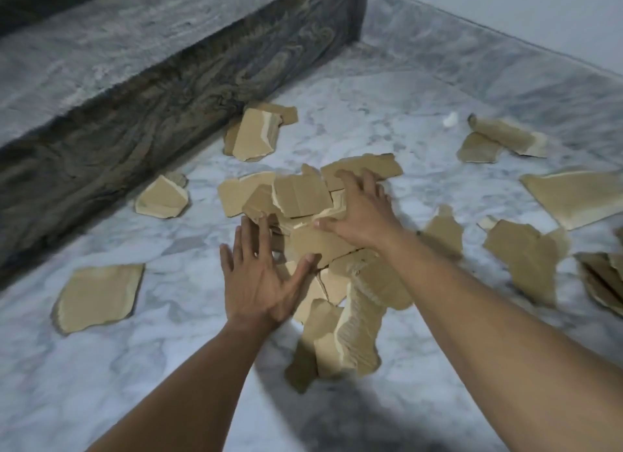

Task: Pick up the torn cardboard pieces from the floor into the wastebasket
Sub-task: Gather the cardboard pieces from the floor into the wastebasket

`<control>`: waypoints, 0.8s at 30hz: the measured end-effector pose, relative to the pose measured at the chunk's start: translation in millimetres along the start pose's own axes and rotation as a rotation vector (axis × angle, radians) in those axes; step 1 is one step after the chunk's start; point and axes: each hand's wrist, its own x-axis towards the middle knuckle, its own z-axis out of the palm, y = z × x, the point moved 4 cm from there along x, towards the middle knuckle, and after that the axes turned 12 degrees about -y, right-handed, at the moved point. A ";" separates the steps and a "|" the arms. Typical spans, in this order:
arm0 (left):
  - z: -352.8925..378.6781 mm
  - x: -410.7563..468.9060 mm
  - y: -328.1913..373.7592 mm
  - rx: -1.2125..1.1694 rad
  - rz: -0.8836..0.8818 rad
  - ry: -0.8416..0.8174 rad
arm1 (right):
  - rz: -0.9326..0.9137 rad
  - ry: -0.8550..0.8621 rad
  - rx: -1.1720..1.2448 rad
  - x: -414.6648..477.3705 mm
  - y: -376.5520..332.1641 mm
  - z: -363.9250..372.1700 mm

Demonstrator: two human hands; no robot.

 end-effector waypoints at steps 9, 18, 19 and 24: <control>-37.6 94.8 -1.8 -0.286 -0.013 0.021 | 0.131 0.110 0.045 -29.5 -28.1 39.4; -48.4 93.7 8.3 0.207 0.057 -0.090 | 0.467 0.033 0.550 -60.5 -34.9 54.2; -50.5 92.9 7.9 0.203 0.064 -0.129 | 0.450 0.053 0.576 -63.9 -36.2 56.1; -55.2 79.4 11.8 0.088 0.023 -0.380 | 0.402 0.175 0.835 -98.9 -30.0 70.7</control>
